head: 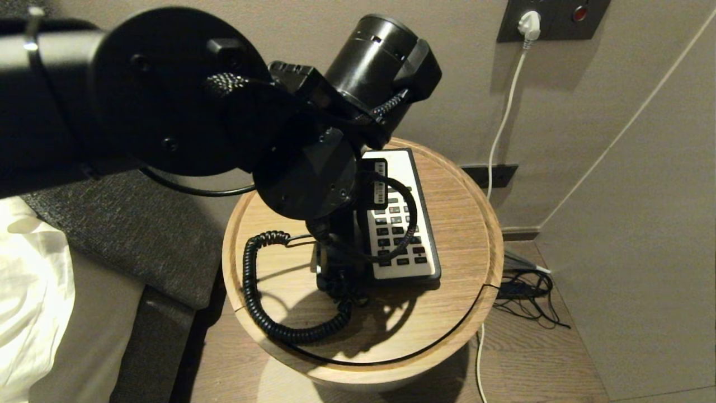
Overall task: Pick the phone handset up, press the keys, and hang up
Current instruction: Pick up the desk phone handset, then dial the number
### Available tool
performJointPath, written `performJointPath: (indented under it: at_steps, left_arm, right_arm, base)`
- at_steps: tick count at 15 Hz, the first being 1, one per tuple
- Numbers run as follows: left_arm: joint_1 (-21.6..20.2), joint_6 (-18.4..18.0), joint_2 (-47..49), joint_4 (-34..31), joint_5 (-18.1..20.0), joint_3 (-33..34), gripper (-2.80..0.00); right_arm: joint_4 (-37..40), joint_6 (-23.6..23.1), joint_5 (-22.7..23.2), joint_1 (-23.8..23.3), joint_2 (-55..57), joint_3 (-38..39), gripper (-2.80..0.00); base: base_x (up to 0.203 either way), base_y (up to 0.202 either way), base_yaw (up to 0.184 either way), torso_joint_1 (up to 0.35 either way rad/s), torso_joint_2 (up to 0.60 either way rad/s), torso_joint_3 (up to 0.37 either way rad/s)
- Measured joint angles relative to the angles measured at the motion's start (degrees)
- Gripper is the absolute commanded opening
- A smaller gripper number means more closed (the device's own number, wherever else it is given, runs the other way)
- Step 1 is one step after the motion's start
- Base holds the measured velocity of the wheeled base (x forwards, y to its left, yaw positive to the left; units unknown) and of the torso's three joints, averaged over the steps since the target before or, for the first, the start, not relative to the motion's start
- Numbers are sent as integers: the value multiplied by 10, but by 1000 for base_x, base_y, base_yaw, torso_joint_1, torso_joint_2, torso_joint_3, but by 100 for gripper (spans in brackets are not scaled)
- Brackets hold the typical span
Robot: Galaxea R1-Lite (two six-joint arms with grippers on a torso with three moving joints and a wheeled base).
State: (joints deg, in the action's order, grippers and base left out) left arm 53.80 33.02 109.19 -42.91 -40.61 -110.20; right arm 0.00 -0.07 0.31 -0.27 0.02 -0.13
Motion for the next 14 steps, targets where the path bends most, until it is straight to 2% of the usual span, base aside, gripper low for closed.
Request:
performJointPath:
  at_steps: [7, 13, 14]
  left_arm:
    - [19, 6, -49, -23, 0, 1, -280]
    - [22, 8, -105, -49, -1, 15, -280]
    - [21, 9, -118, -52, -2, 25, -280]
  right_arm:
    - [0, -3, 1, 0, 0, 0, -280]
    - [8, -52, 8, 0, 0, -1, -280]
    - [10, -49, 10, 0, 0, -8, -280]
  base:
    - [0, 0, 0, 0, 0, 0]
    - [0, 0, 0, 0, 0, 0]
    - [0, 0, 0, 0, 0, 0]
